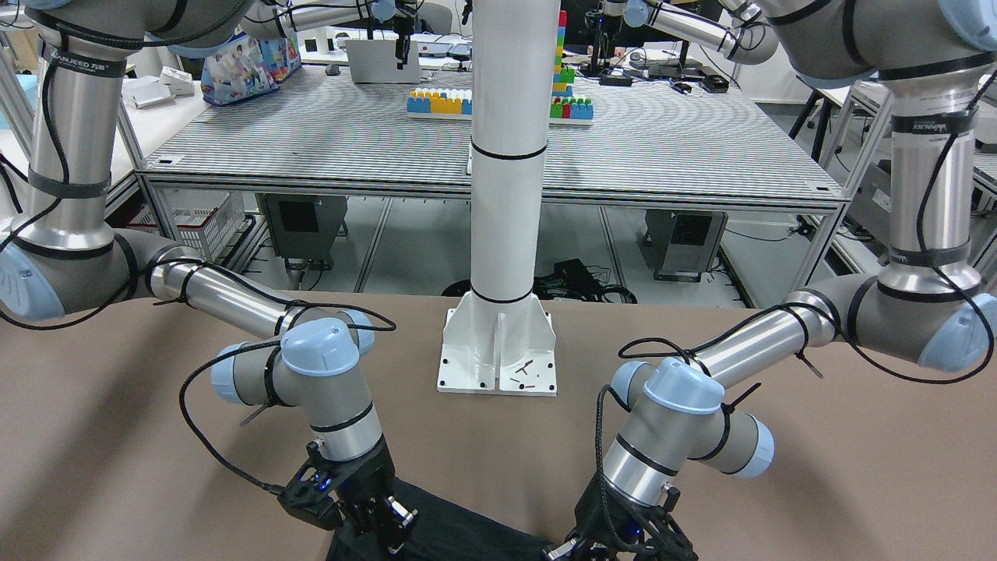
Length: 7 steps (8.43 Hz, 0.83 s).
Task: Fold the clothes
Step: 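Fold the lifted near half over onto the far half with both grippers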
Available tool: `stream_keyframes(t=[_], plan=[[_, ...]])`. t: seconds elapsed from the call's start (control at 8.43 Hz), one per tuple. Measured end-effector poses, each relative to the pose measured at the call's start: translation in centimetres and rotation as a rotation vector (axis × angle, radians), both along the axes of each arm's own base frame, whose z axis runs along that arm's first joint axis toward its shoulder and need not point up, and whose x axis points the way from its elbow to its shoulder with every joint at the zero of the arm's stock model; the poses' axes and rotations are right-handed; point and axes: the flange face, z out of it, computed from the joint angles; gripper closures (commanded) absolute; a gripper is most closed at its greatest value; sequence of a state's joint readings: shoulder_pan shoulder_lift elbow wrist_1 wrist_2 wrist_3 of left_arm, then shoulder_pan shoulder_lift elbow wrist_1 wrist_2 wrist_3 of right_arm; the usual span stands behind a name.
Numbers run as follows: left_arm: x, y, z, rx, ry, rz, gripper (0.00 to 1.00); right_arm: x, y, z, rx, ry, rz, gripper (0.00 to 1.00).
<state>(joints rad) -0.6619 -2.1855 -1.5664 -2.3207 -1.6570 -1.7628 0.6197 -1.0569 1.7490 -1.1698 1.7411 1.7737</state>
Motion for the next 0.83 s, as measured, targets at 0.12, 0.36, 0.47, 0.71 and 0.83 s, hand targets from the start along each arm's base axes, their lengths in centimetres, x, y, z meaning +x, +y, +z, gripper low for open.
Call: stream_keyframes(t=[0.12,0.36,0.47,0.71,0.83], plan=[[0.2,-0.3,0.2,-0.004,-0.005,-0.002,1.0,-1.0,-1.8,-0.6,-0.005,0.008,0.013,1.0],[1.1,-1.1,-0.2,-0.007,-0.011,-0.006,1.0,-2.0,-4.2,-0.2,-0.014,0.037,0.026,1.0],[1.8,-1.7,-0.7,-0.01,-0.013,-0.008,1.0,-1.9,-4.9,0.2,-0.012,0.051,0.029,1.0],[2.3,-2.9,-0.7,-0.024,-0.022,-0.019,1.0,-2.1,-5.7,1.5,-0.018,0.077,0.03,1.0],[2.1,-3.7,-0.3,-0.032,-0.03,-0.029,1.0,-2.2,-5.9,2.1,-0.024,0.087,0.03,1.0]])
